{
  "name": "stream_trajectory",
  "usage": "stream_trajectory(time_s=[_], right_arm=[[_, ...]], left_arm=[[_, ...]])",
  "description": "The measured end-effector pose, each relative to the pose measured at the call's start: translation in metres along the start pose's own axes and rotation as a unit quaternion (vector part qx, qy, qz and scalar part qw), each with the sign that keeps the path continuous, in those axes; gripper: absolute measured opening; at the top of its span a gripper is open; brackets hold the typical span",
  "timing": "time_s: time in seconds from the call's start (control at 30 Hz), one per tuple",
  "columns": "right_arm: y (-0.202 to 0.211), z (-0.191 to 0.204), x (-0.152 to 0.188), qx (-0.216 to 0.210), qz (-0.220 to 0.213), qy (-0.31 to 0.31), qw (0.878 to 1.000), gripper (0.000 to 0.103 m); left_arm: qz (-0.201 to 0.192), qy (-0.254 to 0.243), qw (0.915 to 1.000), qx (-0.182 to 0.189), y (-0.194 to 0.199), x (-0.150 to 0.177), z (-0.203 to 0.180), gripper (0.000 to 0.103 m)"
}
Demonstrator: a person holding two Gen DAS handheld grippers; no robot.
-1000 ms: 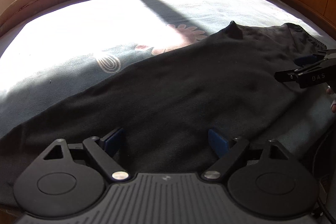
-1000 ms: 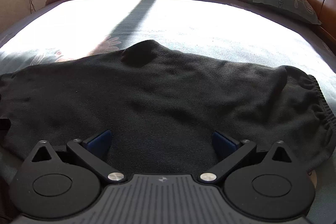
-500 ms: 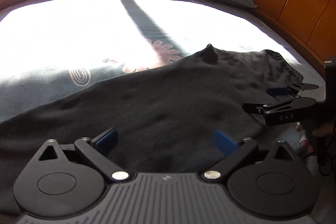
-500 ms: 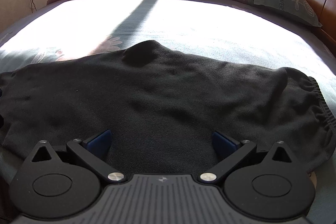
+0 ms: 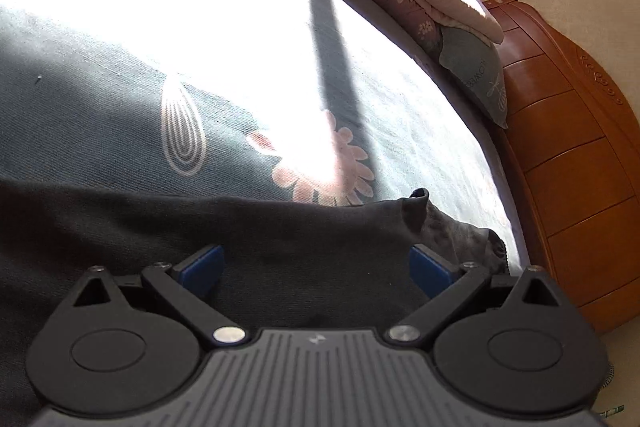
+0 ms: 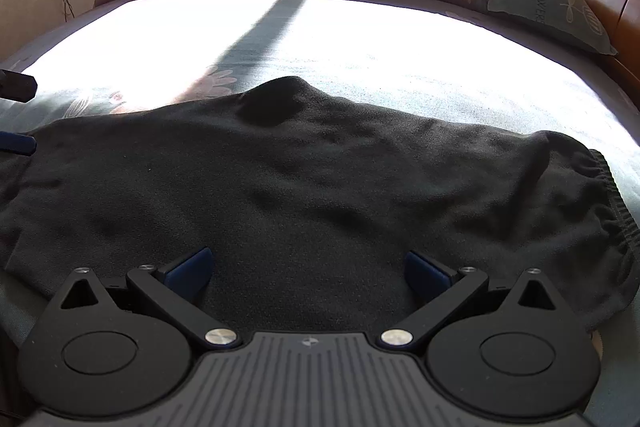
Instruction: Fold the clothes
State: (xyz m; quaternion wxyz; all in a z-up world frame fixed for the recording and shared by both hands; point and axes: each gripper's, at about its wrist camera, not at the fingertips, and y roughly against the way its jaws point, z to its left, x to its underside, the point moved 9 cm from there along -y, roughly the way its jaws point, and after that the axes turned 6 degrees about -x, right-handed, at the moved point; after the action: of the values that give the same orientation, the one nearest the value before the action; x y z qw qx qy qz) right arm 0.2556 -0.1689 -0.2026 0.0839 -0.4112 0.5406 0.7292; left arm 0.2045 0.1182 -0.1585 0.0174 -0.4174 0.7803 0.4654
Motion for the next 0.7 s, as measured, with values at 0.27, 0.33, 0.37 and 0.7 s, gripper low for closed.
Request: stream_trajectory(time_s=[0.27,0.33,0.37,0.7], right_arm=[[-0.001,0.0,-0.001,-0.001,0.002,0.003,1.0,0.103],[0.0,0.0,-0.001,0.0,0.002,0.006,1.0,0.103],[0.0,0.001,-0.001,0.0,0.002,0.007,1.0,0.103],[-0.002,0.001,-0.002,0.0,-0.001,0.007,1.0,0.103]], left_arm=[[-0.046,0.054,0.9969,-0.036,0.043,-0.008,0.073,0.098],[-0.062,0.075,0.9935,-0.059,0.058,-0.016,0.098,0.098],[-0.074,0.081,0.9898,-0.091,0.066,-0.02,0.111,0.098],[-0.06,0.053,0.9949,-0.062,0.068,-0.01,0.081,0.098]])
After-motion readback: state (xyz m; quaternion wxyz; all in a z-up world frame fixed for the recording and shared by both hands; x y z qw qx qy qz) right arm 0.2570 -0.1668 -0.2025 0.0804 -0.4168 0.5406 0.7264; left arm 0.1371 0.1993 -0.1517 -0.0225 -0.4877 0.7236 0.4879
